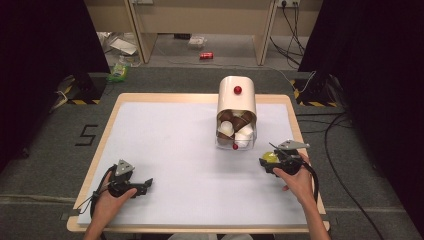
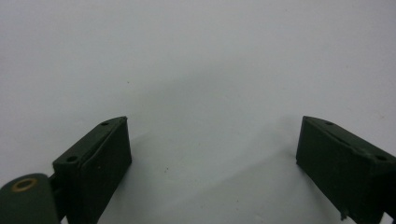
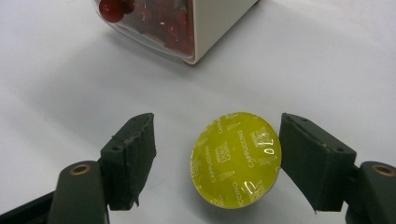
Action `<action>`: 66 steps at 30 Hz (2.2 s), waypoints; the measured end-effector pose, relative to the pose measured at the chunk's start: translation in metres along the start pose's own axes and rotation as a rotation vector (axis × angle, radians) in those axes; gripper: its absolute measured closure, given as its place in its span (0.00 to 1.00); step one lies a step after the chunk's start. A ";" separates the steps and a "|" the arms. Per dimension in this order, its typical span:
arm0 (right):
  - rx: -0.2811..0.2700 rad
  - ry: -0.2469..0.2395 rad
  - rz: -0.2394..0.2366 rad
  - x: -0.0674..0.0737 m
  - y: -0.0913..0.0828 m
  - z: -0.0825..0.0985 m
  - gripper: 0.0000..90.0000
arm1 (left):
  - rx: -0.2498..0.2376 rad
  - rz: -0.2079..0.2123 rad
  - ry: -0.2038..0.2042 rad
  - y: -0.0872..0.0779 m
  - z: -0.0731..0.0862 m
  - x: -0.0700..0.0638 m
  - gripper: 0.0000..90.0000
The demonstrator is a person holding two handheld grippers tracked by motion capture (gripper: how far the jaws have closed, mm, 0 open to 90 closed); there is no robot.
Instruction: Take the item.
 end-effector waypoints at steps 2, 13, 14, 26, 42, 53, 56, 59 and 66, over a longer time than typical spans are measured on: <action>-0.003 0.003 0.001 0.000 -0.002 -0.001 0.31 | 0.000 0.000 0.000 0.000 0.000 0.000 0.11; -0.027 0.006 0.023 -0.005 -0.015 -0.001 0.29 | -0.001 0.002 0.000 0.000 0.000 0.000 0.11; -0.026 0.006 0.023 -0.006 -0.015 0.000 0.29 | -0.002 0.002 -0.001 0.000 0.000 0.000 0.11; -0.026 -0.004 0.037 -0.004 -0.023 0.008 0.29 | -0.001 0.002 0.000 0.000 0.000 0.000 0.11; -0.028 0.005 0.058 0.001 -0.035 0.027 0.21 | -0.001 0.000 0.000 0.000 0.000 0.000 0.11; 0.003 0.005 0.050 0.006 -0.035 0.041 0.21 | -0.001 0.000 0.000 0.000 0.000 0.000 0.11; 0.008 0.002 0.045 0.007 -0.036 0.044 0.21 | -0.001 0.000 0.000 0.000 0.000 0.000 0.11; 0.015 0.003 0.043 0.009 -0.038 0.048 0.21 | -0.001 0.000 0.000 0.000 0.000 0.000 0.11; 0.026 -0.004 0.053 0.009 -0.042 0.057 0.21 | -0.001 0.000 0.000 0.000 0.000 0.000 0.11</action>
Point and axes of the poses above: each handheld gripper's, and its own axes: y roughly forward along the jaws, z roughly out of its underside, x roughly to its left, the point moved 5 cm from there along y, roughly forward along the jaws, and after that the axes turned 13 degrees about z, right-handed, at the moved point
